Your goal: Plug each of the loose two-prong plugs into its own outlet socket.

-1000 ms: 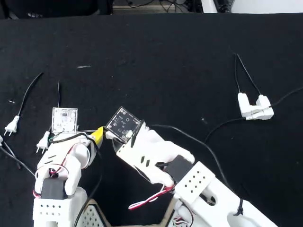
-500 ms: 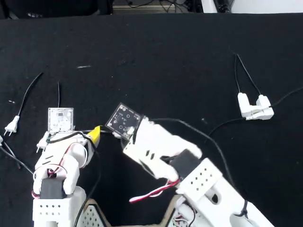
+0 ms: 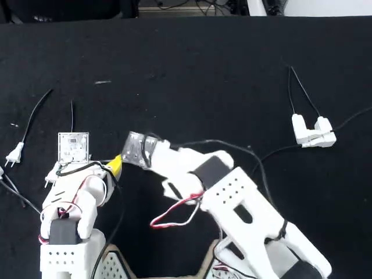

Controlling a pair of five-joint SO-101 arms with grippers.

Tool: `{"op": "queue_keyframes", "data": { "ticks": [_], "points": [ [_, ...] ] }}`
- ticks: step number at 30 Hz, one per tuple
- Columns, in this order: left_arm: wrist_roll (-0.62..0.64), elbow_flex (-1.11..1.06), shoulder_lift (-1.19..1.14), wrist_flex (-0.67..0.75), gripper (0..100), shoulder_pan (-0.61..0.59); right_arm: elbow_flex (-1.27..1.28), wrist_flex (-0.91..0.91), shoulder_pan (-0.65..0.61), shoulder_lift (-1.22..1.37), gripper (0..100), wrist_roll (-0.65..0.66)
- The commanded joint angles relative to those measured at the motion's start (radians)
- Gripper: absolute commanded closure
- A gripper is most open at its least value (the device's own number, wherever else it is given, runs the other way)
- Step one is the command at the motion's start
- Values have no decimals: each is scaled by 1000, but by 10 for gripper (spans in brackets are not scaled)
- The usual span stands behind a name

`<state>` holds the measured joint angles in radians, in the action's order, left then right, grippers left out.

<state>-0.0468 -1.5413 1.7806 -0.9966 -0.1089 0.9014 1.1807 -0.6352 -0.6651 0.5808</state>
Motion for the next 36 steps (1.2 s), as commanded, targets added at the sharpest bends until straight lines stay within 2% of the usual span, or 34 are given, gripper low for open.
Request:
{"op": "queue_keyframes", "data": {
  "ticks": [1, 5, 10, 14, 19, 28, 36],
  "points": [
    [-6, 15, 3, 9, 737, -12, 130, -114, 69, -90, 988, 17],
    [-8, 15, 3, 9, 737, -12, 268, -135, 71, -255, 988, 84],
    [-8, 15, 3, 9, 737, -12, 395, -43, 66, -466, 988, 212],
    [-6, 15, 3, 11, 737, -12, 435, -32, 163, -510, 975, 175],
    [-3, 15, 3, 12, 737, -12, 435, -26, 218, -456, 862, 176],
    [-3, 10, 3, 12, 737, -12, 311, -32, 221, -257, 885, 147],
    [-3, 10, 3, 12, 737, -12, 262, -69, 222, 18, 881, 269]
  ]
}}
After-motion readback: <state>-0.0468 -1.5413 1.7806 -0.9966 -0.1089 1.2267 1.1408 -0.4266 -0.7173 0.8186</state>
